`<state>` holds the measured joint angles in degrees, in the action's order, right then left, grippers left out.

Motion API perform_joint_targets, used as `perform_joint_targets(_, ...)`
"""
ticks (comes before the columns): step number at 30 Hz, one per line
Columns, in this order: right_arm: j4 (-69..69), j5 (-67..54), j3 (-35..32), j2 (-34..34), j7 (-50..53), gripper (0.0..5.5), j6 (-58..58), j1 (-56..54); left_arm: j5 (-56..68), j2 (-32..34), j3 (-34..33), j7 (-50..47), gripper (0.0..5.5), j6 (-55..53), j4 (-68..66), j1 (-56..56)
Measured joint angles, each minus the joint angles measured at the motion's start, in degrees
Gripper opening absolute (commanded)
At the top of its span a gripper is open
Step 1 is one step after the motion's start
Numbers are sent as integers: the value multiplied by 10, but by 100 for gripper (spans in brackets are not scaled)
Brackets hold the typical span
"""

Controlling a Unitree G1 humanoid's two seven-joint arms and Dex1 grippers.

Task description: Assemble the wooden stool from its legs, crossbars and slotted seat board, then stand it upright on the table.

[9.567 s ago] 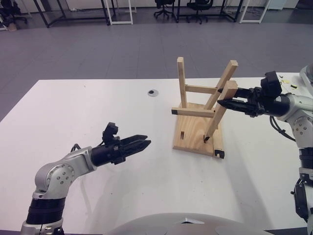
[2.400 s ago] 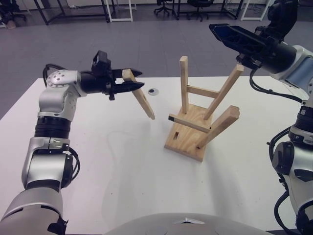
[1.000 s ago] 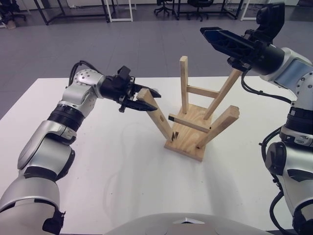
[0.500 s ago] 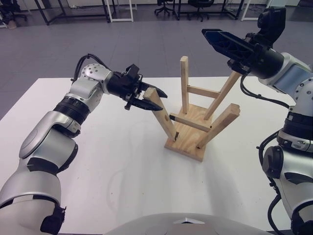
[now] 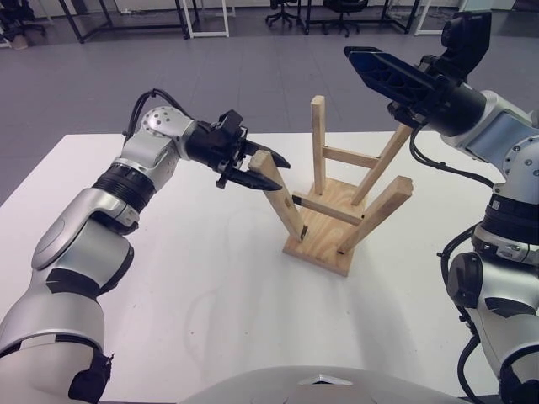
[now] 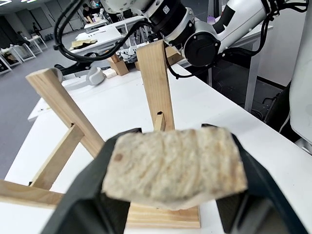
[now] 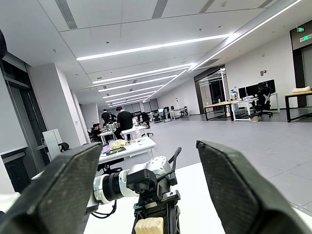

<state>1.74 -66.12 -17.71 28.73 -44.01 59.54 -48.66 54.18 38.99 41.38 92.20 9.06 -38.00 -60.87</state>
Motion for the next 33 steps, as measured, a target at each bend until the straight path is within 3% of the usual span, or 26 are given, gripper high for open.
perform_joint_targets(5, -5, 4, 2, 1, -13, 363, -1, 0, -5, -11, -50, 1, 203, 29, -13, 42)
perform_joint_targets(16, -11, 10, 4, 6, -20, 363, -2, 0, -12, 15, -56, -1, 203, 26, -23, 57)
perform_joint_targets(33, 4, 7, 0, -2, -7, 363, -14, 0, -7, 13, 14, -3, 203, 16, -18, 14)
